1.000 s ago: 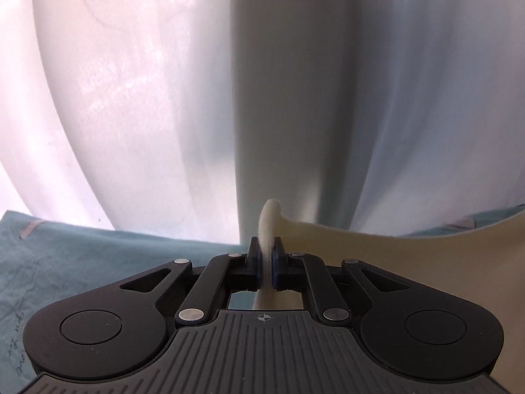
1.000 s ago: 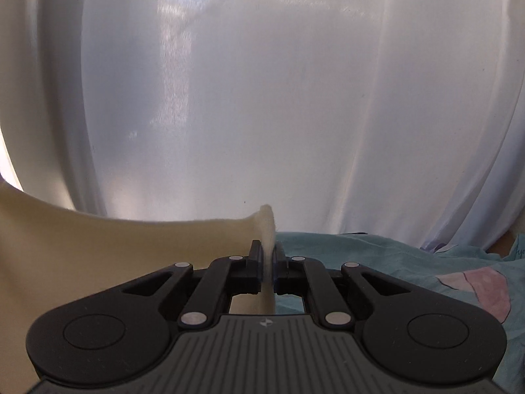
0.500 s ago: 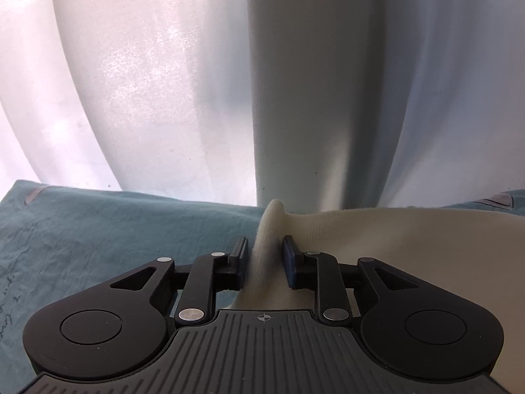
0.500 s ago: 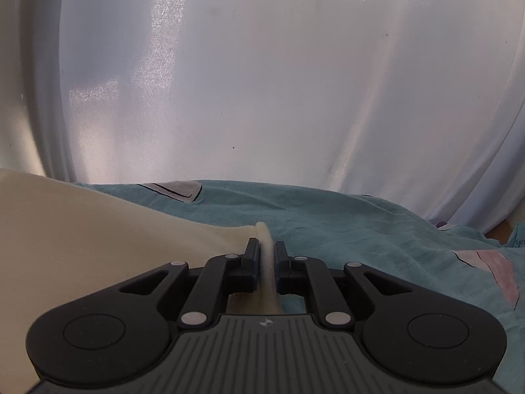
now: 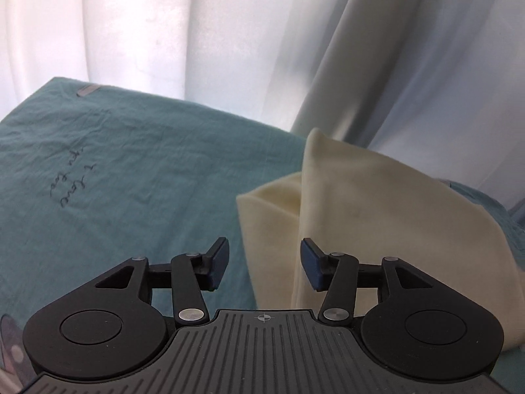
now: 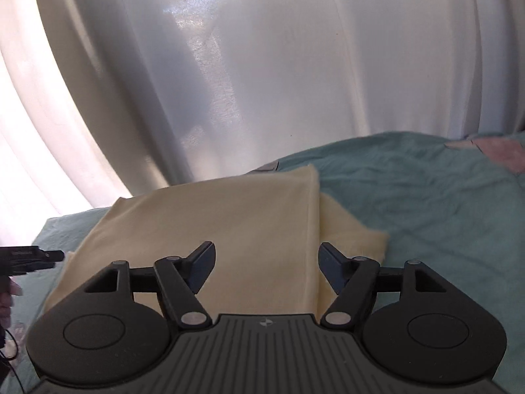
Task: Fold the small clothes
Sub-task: 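Lay the hem down on the collar and open both grippers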
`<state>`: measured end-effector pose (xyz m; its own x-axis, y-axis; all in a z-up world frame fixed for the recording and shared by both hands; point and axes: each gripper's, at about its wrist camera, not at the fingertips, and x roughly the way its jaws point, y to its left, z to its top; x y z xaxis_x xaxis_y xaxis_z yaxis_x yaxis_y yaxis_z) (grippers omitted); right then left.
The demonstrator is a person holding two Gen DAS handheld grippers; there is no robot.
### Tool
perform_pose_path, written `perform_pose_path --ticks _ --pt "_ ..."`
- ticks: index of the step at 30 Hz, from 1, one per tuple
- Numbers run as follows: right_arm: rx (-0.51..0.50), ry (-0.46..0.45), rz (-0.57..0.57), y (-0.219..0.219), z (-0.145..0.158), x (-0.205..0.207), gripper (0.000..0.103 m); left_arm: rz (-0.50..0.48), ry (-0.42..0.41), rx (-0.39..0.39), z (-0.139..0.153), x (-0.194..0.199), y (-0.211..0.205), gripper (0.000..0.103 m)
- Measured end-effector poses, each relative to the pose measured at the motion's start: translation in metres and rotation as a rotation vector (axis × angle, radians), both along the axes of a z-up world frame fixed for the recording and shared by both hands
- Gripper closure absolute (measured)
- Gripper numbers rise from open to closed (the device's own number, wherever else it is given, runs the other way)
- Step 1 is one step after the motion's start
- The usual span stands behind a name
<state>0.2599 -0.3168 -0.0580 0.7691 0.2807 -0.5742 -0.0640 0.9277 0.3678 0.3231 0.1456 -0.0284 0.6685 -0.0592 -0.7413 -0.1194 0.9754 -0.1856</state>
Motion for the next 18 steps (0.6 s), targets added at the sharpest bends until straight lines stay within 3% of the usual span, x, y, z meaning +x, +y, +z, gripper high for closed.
perform_pose_path --ticks 5,9,12,15,18 --pt "0.087 0.066 -0.004 0.003 -0.009 -0.051 0.033 0.015 0.061 -0.048 -0.013 -0.015 -0.004 0.039" --pt "0.046 0.002 -0.02 0.013 -0.003 -0.069 0.033 -0.004 0.074 -0.058 -0.021 -0.011 -0.012 0.037" --pt "0.102 -0.054 -0.021 0.013 0.002 -0.074 0.033 0.003 0.079 -0.06 -0.023 -0.008 -0.014 0.037" --pt "0.177 0.005 0.019 0.019 -0.001 -0.067 0.033 0.002 0.083 -0.064 -0.022 -0.005 -0.015 0.037" --pt "0.132 0.031 0.044 0.035 -0.006 -0.068 0.033 0.002 0.085 -0.075 -0.022 -0.007 -0.013 0.037"
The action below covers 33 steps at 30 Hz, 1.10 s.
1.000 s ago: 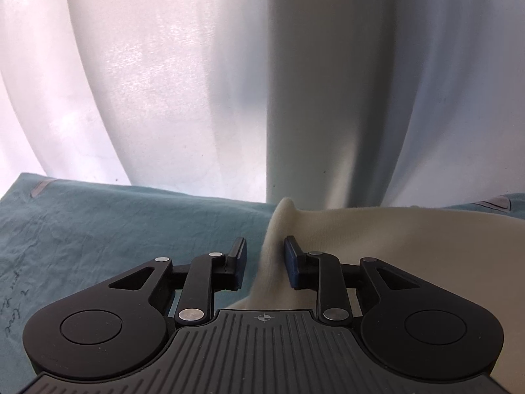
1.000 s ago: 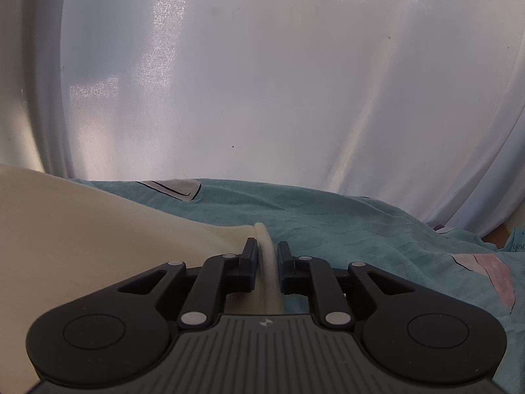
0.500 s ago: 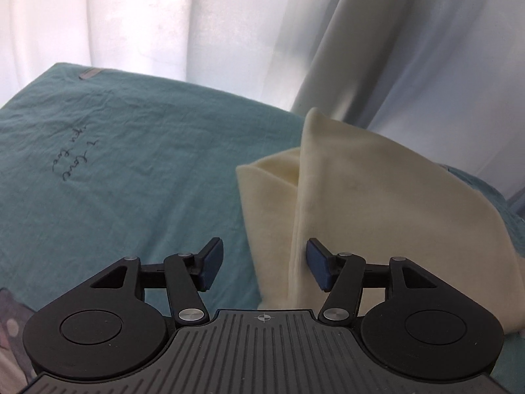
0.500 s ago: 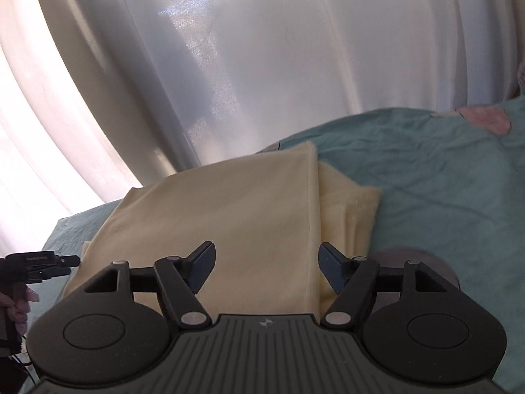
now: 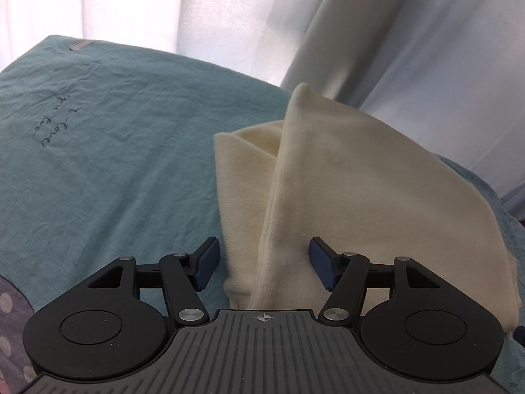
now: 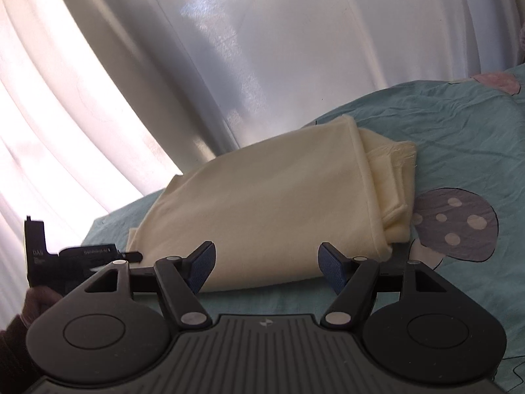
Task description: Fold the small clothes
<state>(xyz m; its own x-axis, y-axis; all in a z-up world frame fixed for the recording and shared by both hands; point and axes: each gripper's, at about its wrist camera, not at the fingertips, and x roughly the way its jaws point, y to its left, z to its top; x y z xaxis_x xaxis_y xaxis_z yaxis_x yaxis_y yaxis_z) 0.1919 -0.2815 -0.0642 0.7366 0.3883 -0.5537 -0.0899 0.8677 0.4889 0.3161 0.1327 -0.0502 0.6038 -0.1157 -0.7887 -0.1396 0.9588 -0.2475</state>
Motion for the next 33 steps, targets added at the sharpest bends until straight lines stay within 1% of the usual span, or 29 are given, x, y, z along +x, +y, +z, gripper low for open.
perform_pose_path --ticks 5,7,9,11,13,15,16,18,20,22,23,24,25,27,29,30,31,33 --pt "-0.068 0.046 -0.006 0.012 -0.007 -0.001 0.033 0.008 -0.008 -0.079 -0.004 -0.006 0.017 0.037" --pt "-0.096 0.056 -0.021 0.013 -0.008 -0.001 0.033 0.022 -0.01 -0.137 -0.008 -0.011 0.028 0.037" --pt "-0.104 0.055 -0.026 0.012 -0.008 -0.002 0.034 0.029 -0.01 -0.222 -0.011 -0.013 0.041 0.037" --pt "-0.112 0.05 -0.028 0.013 -0.007 -0.003 0.034 0.035 -0.01 -0.29 -0.014 -0.013 0.051 0.037" --pt "-0.12 0.052 -0.032 0.014 -0.008 -0.003 0.035 0.033 -0.006 -0.348 -0.016 -0.011 0.057 0.037" --pt "-0.119 0.054 -0.032 0.016 -0.008 -0.002 0.039 0.012 -0.004 -0.398 -0.018 -0.008 0.059 0.039" --pt "-0.12 0.054 -0.028 0.018 -0.007 0.0 0.04 0.002 -0.004 -0.411 -0.018 -0.007 0.058 0.039" --pt "-0.127 0.049 -0.022 0.022 -0.007 0.001 0.044 -0.011 0.006 -0.41 -0.019 -0.003 0.055 0.04" --pt "-0.126 0.045 -0.009 0.026 -0.006 0.003 0.049 -0.028 0.014 -0.417 -0.021 0.001 0.053 0.044" --pt "-0.129 0.044 0.004 0.03 -0.005 0.005 0.053 -0.045 0.017 -0.427 -0.023 0.005 0.055 0.055" --pt "-0.131 0.042 0.014 0.032 -0.005 0.006 0.057 -0.048 0.018 -0.421 -0.024 0.006 0.055 0.06" --pt "-0.138 0.041 0.025 0.036 -0.004 0.008 0.058 -0.048 0.021 -0.415 -0.026 0.008 0.057 0.068" --pt "-0.144 0.038 0.035 0.039 -0.004 0.009 0.06 -0.045 0.023 -0.423 -0.028 0.009 0.06 0.069" --pt "-0.156 0.029 0.058 0.048 -0.003 0.01 0.061 -0.037 0.021 -0.457 -0.032 0.01 0.065 0.068" --pt "-0.167 0.026 0.085 0.058 -0.003 0.012 0.061 -0.041 0.015 -0.475 -0.033 0.013 0.066 0.061" --pt "-0.168 0.02 0.102 0.063 -0.003 0.013 0.061 -0.049 0.008 -0.488 -0.033 0.015 0.066 0.053" --pt "-0.177 0.014 0.116 0.069 -0.003 0.014 0.061 -0.056 0.004 -0.495 -0.032 0.017 0.064 0.051" --pt "-0.198 -0.006 0.138 0.082 -0.002 0.016 0.064 -0.067 0.003 -0.483 -0.032 0.022 0.06 0.052"
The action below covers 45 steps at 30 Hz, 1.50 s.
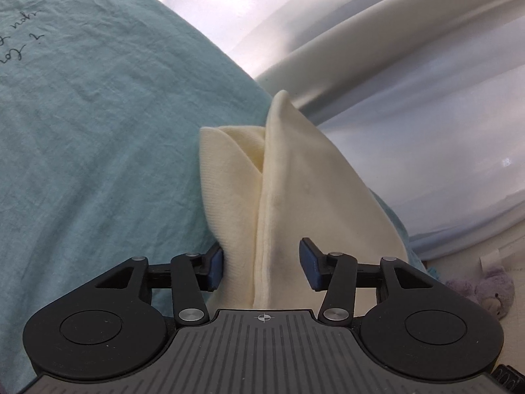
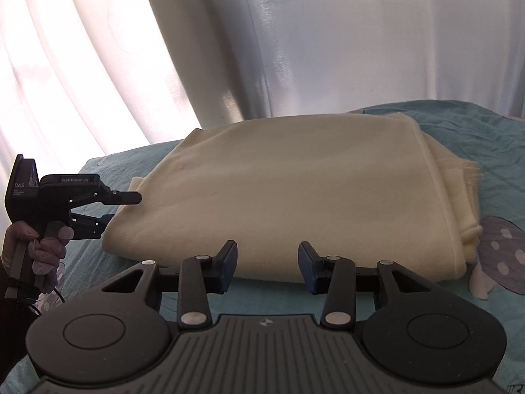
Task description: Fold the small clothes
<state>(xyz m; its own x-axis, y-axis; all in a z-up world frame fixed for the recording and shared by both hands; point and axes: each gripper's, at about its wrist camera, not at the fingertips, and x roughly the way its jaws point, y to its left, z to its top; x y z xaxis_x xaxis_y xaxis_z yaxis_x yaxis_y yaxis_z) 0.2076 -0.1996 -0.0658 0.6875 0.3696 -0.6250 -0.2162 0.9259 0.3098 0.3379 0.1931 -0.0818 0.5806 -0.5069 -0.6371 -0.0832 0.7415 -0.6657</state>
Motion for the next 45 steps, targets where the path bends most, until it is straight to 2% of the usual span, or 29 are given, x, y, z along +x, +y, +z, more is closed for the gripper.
perform_pose_path --ticks 3,6,9,11,12,14,15,16,18,22,27,30,34,37,38,40,42,45 --pt "-0.023 -0.03 0.028 0.018 0.001 0.006 0.072 0.001 0.023 0.048 -0.001 0.007 -0.006 0.076" --pt "-0.03 -0.038 0.044 0.031 -0.002 0.017 0.079 0.001 0.01 0.034 0.001 0.007 -0.006 0.081" --pt "-0.066 -0.031 0.048 0.042 -0.009 0.024 0.079 -0.034 -0.05 0.078 0.009 0.004 -0.012 0.08" --pt "-0.086 -0.028 0.058 0.049 -0.014 0.026 0.079 -0.035 -0.031 0.091 0.005 0.007 -0.014 0.076" --pt "-0.097 -0.028 0.062 0.052 -0.016 0.026 0.079 -0.038 -0.018 0.088 0.002 0.009 -0.014 0.072" --pt "-0.121 -0.043 0.076 0.061 -0.017 0.026 0.079 -0.032 -0.016 0.064 -0.001 0.011 -0.013 0.069" --pt "-0.128 -0.046 0.084 0.064 -0.017 0.026 0.079 -0.021 -0.014 0.058 -0.001 0.011 -0.013 0.07" --pt "-0.136 -0.048 0.092 0.066 -0.018 0.026 0.078 -0.009 -0.015 0.059 -0.001 0.01 -0.012 0.077" --pt "-0.157 -0.055 0.104 0.069 -0.019 0.026 0.078 0.003 -0.017 0.043 0.002 0.01 -0.011 0.081" --pt "-0.112 -0.043 0.094 0.056 -0.013 0.023 0.078 0.004 -0.063 0.021 0.026 0.008 -0.016 0.083" --pt "-0.075 -0.058 0.009 0.028 -0.003 0.014 0.078 -0.085 -0.17 0.082 0.073 0.009 -0.064 0.084" --pt "-0.047 -0.069 -0.056 0.008 0.003 0.009 0.078 -0.17 -0.205 0.115 0.084 0.011 -0.11 0.084" --pt "-0.025 -0.062 -0.129 -0.017 0.004 0.003 0.078 -0.259 -0.177 0.159 0.066 0.013 -0.17 0.082" --pt "-0.011 -0.04 -0.17 -0.033 0.0 0.0 0.078 -0.314 -0.129 0.239 0.038 0.015 -0.208 0.077" --pt "-0.006 -0.033 -0.179 -0.038 -0.001 -0.002 0.078 -0.321 -0.117 0.239 0.03 0.014 -0.215 0.076" --pt "0.001 -0.018 -0.194 -0.044 -0.005 -0.003 0.078 -0.334 -0.146 0.23 0.029 0.007 -0.22 0.068" --pt "0.005 -0.011 -0.203 -0.05 -0.007 -0.004 0.078 -0.338 -0.145 0.243 0.036 0.003 -0.218 0.066" --pt "0.033 0.003 -0.21 -0.057 -0.007 -0.001 0.078 -0.325 -0.18 0.219 0.056 -0.012 -0.204 0.062"
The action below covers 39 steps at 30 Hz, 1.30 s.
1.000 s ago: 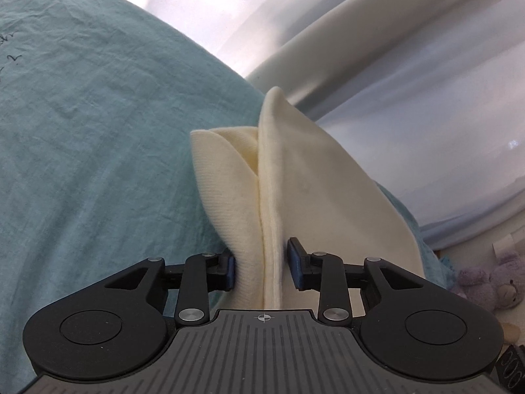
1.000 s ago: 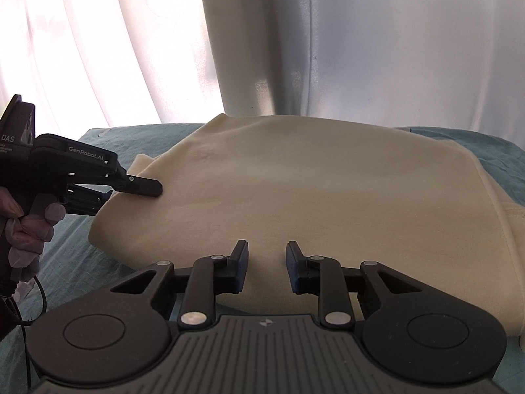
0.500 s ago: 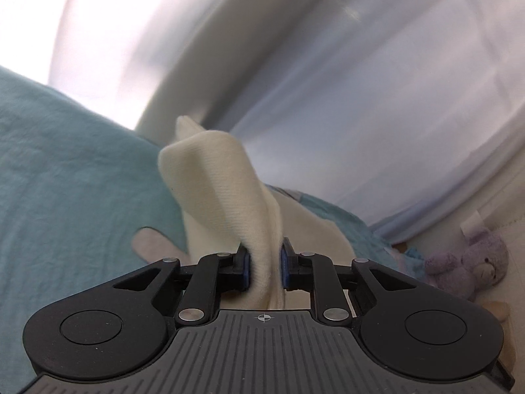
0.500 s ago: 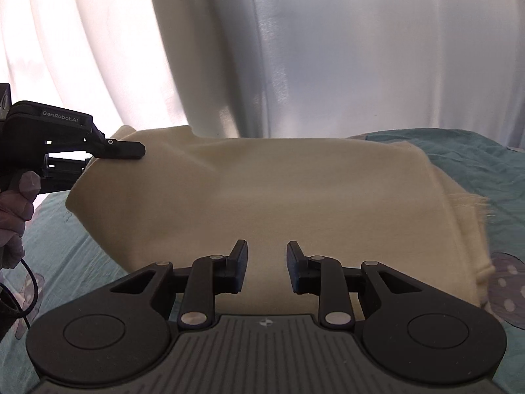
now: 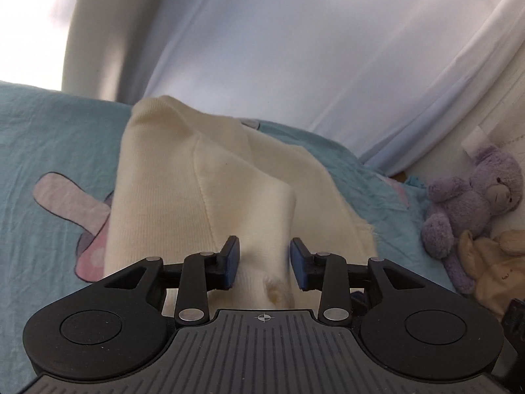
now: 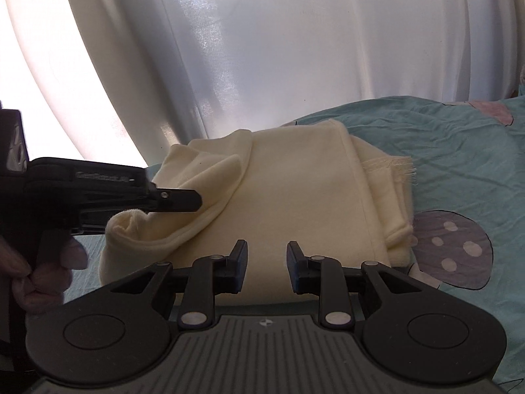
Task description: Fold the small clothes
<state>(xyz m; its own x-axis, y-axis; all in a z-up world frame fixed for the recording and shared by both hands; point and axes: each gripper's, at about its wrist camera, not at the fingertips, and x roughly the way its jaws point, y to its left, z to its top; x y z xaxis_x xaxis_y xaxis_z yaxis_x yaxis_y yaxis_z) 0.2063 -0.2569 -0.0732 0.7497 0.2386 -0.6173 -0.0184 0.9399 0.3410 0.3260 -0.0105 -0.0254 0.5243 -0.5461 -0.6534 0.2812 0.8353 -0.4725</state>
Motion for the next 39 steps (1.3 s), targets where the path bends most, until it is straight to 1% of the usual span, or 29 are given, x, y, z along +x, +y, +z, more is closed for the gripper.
perform_pose_path --ticks 1,2,4,5,7,8,9,10,11,12,14,16,17,18,20,22,24,25,27,29,30,32,33,34,36,37,39 --pt "0.014 -0.001 0.001 -0.003 0.001 0.001 0.078 0.016 -0.015 0.012 0.006 -0.007 0.008 0.058" --pt "0.031 -0.001 0.005 -0.006 0.002 0.005 0.077 0.041 -0.031 0.036 0.01 -0.013 0.013 0.058" --pt "0.066 -0.012 0.009 -0.009 0.007 0.012 0.074 0.1 -0.064 0.061 0.015 -0.024 0.024 0.052" --pt "0.083 -0.015 0.019 -0.009 0.01 0.015 0.072 0.126 -0.074 0.077 0.015 -0.028 0.029 0.051" --pt "0.118 -0.021 0.051 -0.003 0.018 0.021 0.068 0.167 -0.07 0.14 0.01 -0.033 0.038 0.05" --pt "0.144 -0.02 0.074 0.0 0.022 0.024 0.057 0.173 -0.054 0.16 0.006 -0.034 0.042 0.05" --pt "0.179 -0.007 0.104 0.004 0.024 0.029 0.04 0.176 -0.02 0.163 -0.001 -0.033 0.044 0.05" --pt "0.214 0.014 0.129 0.008 0.024 0.034 0.036 0.166 0.01 0.146 -0.006 -0.033 0.046 0.05" --pt "0.246 0.031 0.144 0.01 0.023 0.038 0.033 0.161 0.02 0.135 -0.009 -0.033 0.046 0.049" --pt "0.283 0.06 0.163 0.014 0.02 0.043 0.033 0.157 0.008 0.15 -0.011 -0.032 0.044 0.045" --pt "0.326 0.112 0.163 0.016 0.012 0.055 0.033 0.149 -0.004 0.194 -0.012 -0.033 0.036 0.043" --pt "0.328 0.153 0.151 0.019 0.004 0.065 0.033 0.146 -0.017 0.224 -0.014 -0.036 0.029 0.037" --pt "0.327 0.166 0.148 0.019 0.0 0.069 0.033 0.145 -0.022 0.239 -0.014 -0.036 0.026 0.035" --pt "0.33 0.185 0.147 0.021 -0.005 0.074 0.033 0.154 -0.02 0.249 -0.016 -0.036 0.022 0.034" --pt "0.351 0.209 0.144 0.023 -0.011 0.08 0.033 0.178 -0.017 0.239 -0.019 -0.036 0.018 0.032" --pt "0.345 0.199 0.169 0.03 -0.011 0.085 0.04 0.188 -0.011 0.226 -0.021 -0.037 0.019 0.029" --pt "0.322 0.204 0.183 0.036 -0.012 0.088 0.058 0.189 -0.003 0.207 -0.021 -0.037 0.023 0.028" --pt "0.315 0.204 0.184 0.038 -0.012 0.089 0.063 0.188 0.007 0.196 -0.022 -0.036 0.025 0.027" --pt "0.318 0.199 0.186 0.039 -0.015 0.091 0.076 0.191 0.047 0.161 -0.023 -0.034 0.03 0.026" --pt "0.312 0.175 0.19 0.037 -0.014 0.089 0.085 0.202 0.066 0.135 -0.021 -0.034 0.034 0.026" --pt "0.278 0.141 0.202 0.037 -0.009 0.085 0.087 0.204 0.057 0.134 -0.018 -0.035 0.034 0.026" --pt "0.169 0.057 0.208 0.042 0.005 0.076 0.089 0.206 0.02 0.151 -0.011 -0.04 0.032 0.026" --pt "0.137 0.022 0.209 0.041 0.01 0.071 0.09 0.202 0.007 0.156 -0.008 -0.041 0.031 0.026" --pt "0.112 0.006 0.203 0.04 0.013 0.068 0.09 0.199 0.003 0.16 -0.007 -0.042 0.031 0.026" --pt "0.008 -0.033 0.17 0.035 0.015 0.059 0.09 0.18 0.015 0.155 -0.01 -0.04 0.028 0.026" --pt "-0.003 -0.026 0.152 0.031 0.011 0.058 0.09 0.172 0.029 0.155 -0.014 -0.038 0.027 0.026" --pt "0.045 0.043 0.134 0.022 -0.007 0.064 0.09 0.156 0.066 0.146 -0.023 -0.033 0.023 0.027"
